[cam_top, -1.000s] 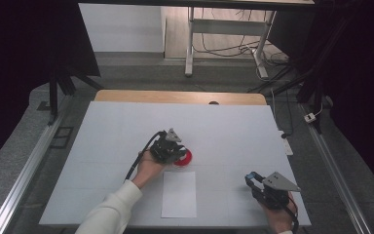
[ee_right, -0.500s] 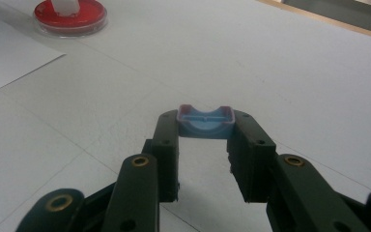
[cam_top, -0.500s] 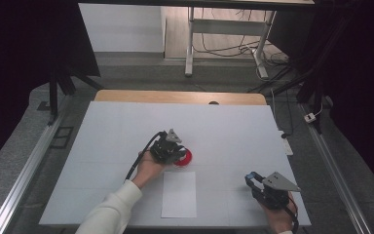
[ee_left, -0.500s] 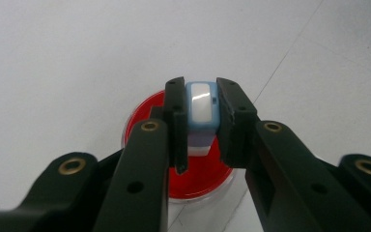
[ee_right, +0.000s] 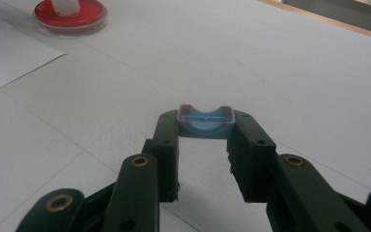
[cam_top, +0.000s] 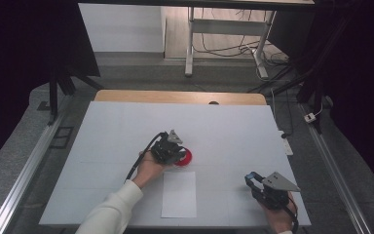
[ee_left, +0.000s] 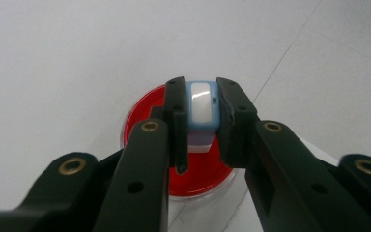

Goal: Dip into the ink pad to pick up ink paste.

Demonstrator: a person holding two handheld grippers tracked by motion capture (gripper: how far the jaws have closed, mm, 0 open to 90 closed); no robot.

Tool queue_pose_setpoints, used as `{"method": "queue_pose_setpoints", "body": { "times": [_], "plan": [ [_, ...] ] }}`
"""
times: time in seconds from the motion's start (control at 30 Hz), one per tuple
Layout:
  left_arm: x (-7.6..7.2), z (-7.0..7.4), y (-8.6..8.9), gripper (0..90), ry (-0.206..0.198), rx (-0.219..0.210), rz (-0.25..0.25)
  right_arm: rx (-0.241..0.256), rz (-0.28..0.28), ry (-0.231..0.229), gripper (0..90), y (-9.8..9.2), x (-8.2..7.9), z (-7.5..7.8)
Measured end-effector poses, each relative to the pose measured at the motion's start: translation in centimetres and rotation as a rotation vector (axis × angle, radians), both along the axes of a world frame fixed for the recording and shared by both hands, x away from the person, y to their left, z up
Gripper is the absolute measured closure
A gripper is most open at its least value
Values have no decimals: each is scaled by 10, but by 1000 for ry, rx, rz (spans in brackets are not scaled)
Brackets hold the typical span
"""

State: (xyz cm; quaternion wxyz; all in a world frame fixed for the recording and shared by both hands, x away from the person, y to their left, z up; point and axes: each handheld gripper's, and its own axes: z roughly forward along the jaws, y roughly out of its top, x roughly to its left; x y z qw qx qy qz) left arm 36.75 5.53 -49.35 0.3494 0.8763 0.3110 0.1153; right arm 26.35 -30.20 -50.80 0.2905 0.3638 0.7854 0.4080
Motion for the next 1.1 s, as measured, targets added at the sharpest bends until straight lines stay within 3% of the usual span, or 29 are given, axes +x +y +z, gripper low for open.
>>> {"method": "queue_pose_setpoints", "body": {
  "times": [0.73,0.93,1.1],
  "plan": [
    [-2,0,-1,760,-5,1,10,0,-2,-4,654,0,0,1],
    [-5,4,0,759,-26,5,2,1,-2,-5,654,0,0,1],
    [-9,11,3,759,-47,-34,3,-1,-4,-3,654,0,0,1]
  ]
}}
